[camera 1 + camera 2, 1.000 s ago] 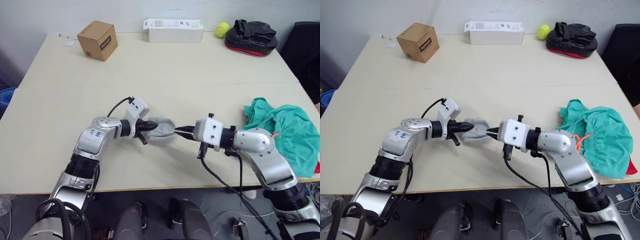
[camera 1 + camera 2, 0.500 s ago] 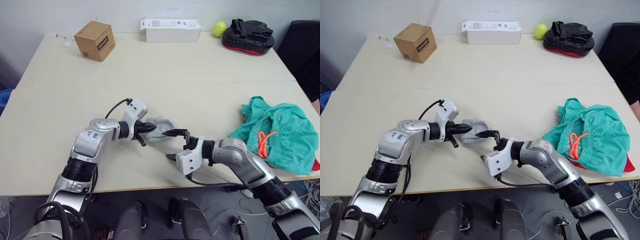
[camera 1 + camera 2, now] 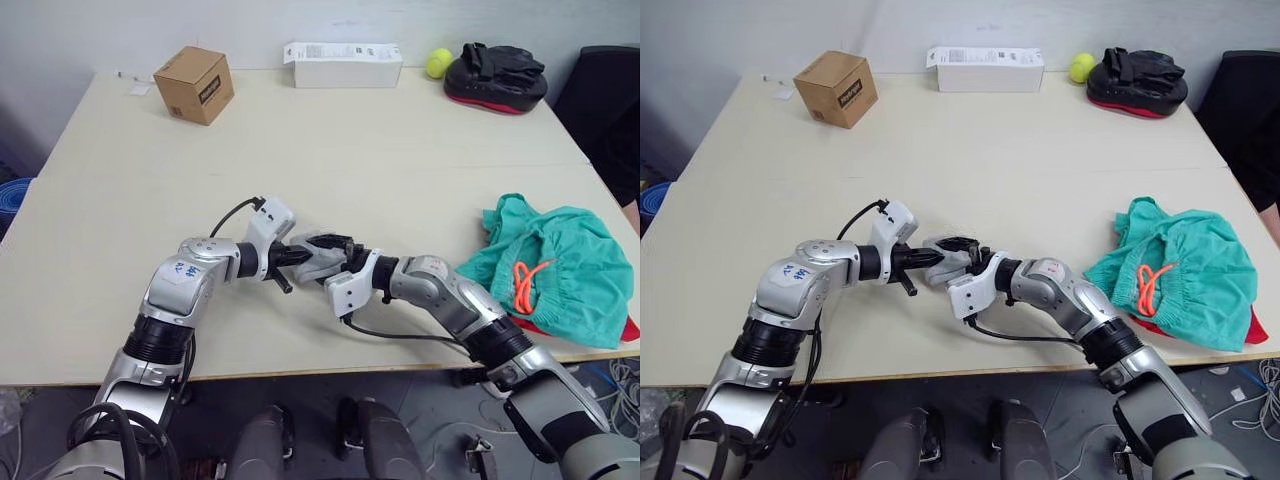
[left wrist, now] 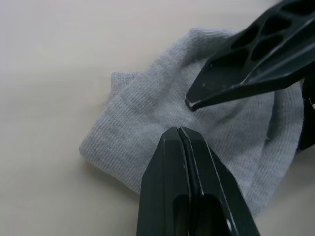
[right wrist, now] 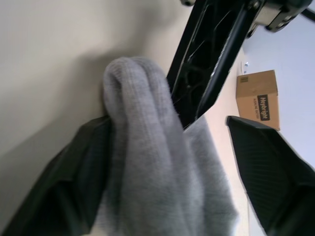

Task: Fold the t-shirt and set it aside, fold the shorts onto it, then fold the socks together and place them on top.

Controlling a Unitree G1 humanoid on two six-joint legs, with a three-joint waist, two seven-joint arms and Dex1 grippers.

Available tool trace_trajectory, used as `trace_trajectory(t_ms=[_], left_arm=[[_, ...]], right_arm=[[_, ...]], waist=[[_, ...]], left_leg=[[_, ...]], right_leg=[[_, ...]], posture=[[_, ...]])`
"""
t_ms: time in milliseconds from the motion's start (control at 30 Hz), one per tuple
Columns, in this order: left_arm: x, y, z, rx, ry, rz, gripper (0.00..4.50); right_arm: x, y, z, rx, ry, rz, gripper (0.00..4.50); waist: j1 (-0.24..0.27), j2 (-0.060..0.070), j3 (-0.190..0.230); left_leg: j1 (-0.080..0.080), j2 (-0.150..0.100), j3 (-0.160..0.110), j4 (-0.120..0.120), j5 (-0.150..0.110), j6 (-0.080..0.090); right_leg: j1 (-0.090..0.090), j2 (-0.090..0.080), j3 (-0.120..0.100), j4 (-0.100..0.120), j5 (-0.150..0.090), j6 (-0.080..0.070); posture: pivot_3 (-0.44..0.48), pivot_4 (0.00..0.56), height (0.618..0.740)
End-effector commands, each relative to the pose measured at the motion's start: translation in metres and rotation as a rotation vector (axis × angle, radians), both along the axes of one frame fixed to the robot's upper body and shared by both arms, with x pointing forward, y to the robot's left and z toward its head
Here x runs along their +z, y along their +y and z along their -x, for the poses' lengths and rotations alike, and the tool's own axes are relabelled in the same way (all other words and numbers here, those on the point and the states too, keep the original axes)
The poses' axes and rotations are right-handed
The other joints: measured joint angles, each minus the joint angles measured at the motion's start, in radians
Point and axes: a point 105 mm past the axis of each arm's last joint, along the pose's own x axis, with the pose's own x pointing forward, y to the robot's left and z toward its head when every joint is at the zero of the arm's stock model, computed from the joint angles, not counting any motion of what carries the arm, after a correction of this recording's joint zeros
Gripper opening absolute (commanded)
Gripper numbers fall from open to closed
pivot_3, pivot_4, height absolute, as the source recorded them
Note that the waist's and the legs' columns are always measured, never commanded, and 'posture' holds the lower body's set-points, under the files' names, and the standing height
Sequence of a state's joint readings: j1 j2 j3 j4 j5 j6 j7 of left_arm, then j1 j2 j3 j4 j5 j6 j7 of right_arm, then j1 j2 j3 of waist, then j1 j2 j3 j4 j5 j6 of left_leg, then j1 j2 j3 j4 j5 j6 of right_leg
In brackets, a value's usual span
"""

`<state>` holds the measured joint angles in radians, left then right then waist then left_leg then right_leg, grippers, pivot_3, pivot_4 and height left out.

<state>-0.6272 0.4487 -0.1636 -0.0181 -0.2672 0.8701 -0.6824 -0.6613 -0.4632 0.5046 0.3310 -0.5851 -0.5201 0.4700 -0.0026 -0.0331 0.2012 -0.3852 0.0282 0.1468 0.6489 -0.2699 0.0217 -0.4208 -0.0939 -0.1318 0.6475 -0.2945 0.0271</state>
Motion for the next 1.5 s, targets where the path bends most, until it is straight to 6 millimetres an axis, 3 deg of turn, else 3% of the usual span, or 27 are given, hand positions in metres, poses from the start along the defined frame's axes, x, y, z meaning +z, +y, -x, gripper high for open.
trace_trajectory(t_ms=[33, 267, 400, 500, 700, 800, 900, 1067, 1200, 1300, 1433, 1500], left_arm=[[0.007, 0.005, -0.002, 0.013, -0.036, 0.001, 0.00], [0.006, 0.008, -0.001, 0.018, -0.040, 0.002, 0.00], [0.018, 0.008, 0.002, -0.004, -0.076, 0.043, 0.00], [0.039, 0.008, 0.017, -0.094, -0.132, 0.123, 0.55], [0.085, 0.018, 0.057, -0.311, -0.266, 0.261, 2.50], [0.100, 0.019, 0.061, -0.350, -0.312, 0.290, 3.40], [0.107, 0.014, 0.066, -0.408, -0.323, 0.295, 4.41], [0.108, 0.007, 0.071, -0.494, -0.282, 0.332, 4.46], [0.108, 0.003, 0.066, -0.501, -0.276, 0.355, 4.46], [0.107, 0.000, 0.065, -0.509, -0.276, 0.368, 4.46], [0.107, -0.002, 0.063, -0.504, -0.293, 0.358, 4.46], [0.109, 0.000, 0.063, -0.495, -0.301, 0.356, 4.46]], right_arm=[[-0.042, -0.031, -0.011, -0.150, 0.170, 0.097, 2.48], [-0.043, -0.034, -0.008, -0.156, 0.210, 0.100, 0.06], [-0.034, -0.033, -0.006, -0.144, 0.206, 0.076, 0.02], [-0.017, -0.032, -0.005, -0.138, 0.196, 0.031, 0.00], [0.033, -0.053, 0.015, -0.121, 0.152, -0.027, 0.00], [0.067, -0.083, 0.032, -0.182, 0.151, -0.089, 0.00], [0.097, -0.133, 0.050, -0.313, 0.148, -0.113, 0.00], [0.128, -0.222, 0.072, -0.622, 0.143, -0.131, 0.00], [0.123, -0.283, 0.089, -0.813, 0.150, -0.087, 0.00], [0.106, -0.317, 0.090, -0.925, 0.159, -0.083, 0.00], [0.067, -0.340, 0.085, -1.004, 0.228, -0.054, 0.00], [0.048, -0.342, 0.077, -1.011, 0.257, -0.077, 0.00]], waist=[[0.001, 0.000, 0.000], [0.002, 0.000, 0.000], [0.002, 0.000, 0.000], [0.001, 0.000, 0.000], [0.003, 0.001, 0.001], [0.006, 0.005, 0.004], [0.014, 0.006, 0.005], [0.028, 0.006, 0.006], [0.030, 0.006, 0.006], [0.024, 0.005, 0.006], [0.019, 0.006, 0.006], [0.018, 0.006, 0.006]], left_leg=[[0.000, 0.000, 0.000, 0.000, 0.000, 0.000], [0.000, 0.000, -0.001, 0.000, 0.000, 0.000], [0.000, 0.000, -0.001, 0.000, 0.000, 0.000], [-0.001, 0.000, -0.002, -0.001, 0.000, 0.000], [-0.003, 0.000, -0.003, -0.001, -0.002, 0.002], [-0.004, 0.000, -0.003, -0.001, -0.003, 0.003], [-0.005, 0.000, -0.003, -0.001, -0.004, 0.005], [-0.005, 0.000, -0.002, -0.001, -0.005, 0.006], [-0.005, 0.000, -0.001, -0.001, -0.006, 0.007], [-0.004, 0.000, -0.001, -0.001, -0.006, 0.008], [-0.002, 0.000, 0.000, -0.001, -0.006, 0.007], [-0.002, 0.000, 0.000, -0.001, -0.006, 0.007]], right_leg=[[0.000, 0.000, 0.000, 0.000, 0.000, 0.000], [0.000, 0.000, 0.000, 0.000, 0.000, 0.000], [0.001, 0.000, 0.000, 0.000, 0.000, 0.000], [0.001, 0.000, 0.000, -0.001, 0.000, 0.000], [0.000, 0.000, -0.001, -0.004, 0.000, 0.000], [0.000, 0.000, -0.002, -0.006, 0.000, 0.001], [0.000, 0.000, -0.002, -0.008, 0.000, 0.001], [0.000, 0.002, -0.001, -0.010, 0.000, 0.002], [0.001, 0.002, -0.001, -0.011, 0.000, 0.002], [0.002, 0.002, -0.001, -0.012, 0.000, 0.002], [0.003, 0.002, 0.000, -0.012, 0.000, 0.002], [0.003, 0.003, 0.000, -0.012, 0.000, 0.002]], posture=[[0.000, 0.150, 0.740], [0.000, 0.150, 0.740], [0.000, 0.150, 0.740], [0.000, 0.150, 0.740], [0.000, 0.150, 0.740], [0.000, 0.150, 0.740], [0.000, 0.150, 0.740], [0.000, 0.150, 0.740], [0.000, 0.150, 0.740], [0.000, 0.150, 0.740], [0.000, 0.150, 0.740], [0.000, 0.150, 0.740]])
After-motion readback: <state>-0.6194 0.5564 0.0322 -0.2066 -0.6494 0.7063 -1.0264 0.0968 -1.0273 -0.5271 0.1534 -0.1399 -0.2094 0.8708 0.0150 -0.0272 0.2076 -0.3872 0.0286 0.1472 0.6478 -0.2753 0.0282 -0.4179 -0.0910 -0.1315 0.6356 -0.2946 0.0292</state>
